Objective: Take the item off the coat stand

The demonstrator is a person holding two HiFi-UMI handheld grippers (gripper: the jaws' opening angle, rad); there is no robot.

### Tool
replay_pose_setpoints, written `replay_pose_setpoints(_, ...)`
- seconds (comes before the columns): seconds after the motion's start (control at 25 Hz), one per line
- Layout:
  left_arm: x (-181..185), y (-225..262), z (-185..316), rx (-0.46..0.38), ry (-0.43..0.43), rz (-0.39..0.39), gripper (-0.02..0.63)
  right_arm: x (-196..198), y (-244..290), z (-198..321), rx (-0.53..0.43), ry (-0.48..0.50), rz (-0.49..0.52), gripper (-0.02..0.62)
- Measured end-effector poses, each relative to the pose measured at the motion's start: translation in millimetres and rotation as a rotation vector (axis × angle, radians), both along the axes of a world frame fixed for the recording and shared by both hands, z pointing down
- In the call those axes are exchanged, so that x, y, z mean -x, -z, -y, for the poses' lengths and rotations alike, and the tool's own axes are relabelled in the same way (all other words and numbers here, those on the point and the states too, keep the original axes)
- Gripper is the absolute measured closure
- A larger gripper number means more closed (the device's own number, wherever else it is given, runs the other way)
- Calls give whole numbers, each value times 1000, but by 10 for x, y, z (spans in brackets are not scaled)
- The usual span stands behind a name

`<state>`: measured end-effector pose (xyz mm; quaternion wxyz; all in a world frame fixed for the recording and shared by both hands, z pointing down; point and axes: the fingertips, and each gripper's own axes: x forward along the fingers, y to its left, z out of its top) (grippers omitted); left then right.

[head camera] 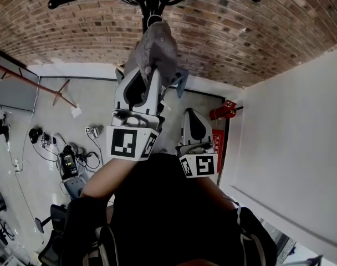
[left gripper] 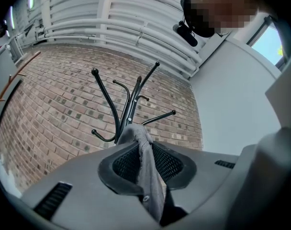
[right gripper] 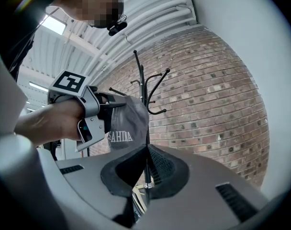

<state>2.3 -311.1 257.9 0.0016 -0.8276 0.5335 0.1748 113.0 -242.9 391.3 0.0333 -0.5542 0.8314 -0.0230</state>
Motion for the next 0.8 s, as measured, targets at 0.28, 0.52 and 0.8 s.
replay_pose_setpoints(0.28,53,130,-38,-22,-22,-19,515,-22,26,-65,-8,-8,4,575)
replay_pose_setpoints(0.52,81,250,-140,-57,-31,-27,515,45,30,-77,-11,8,6,575)
replay_pose_setpoints(0.8,199,319,-330,-105,-71,-41,515,222,66,-157,-25,42,19,575)
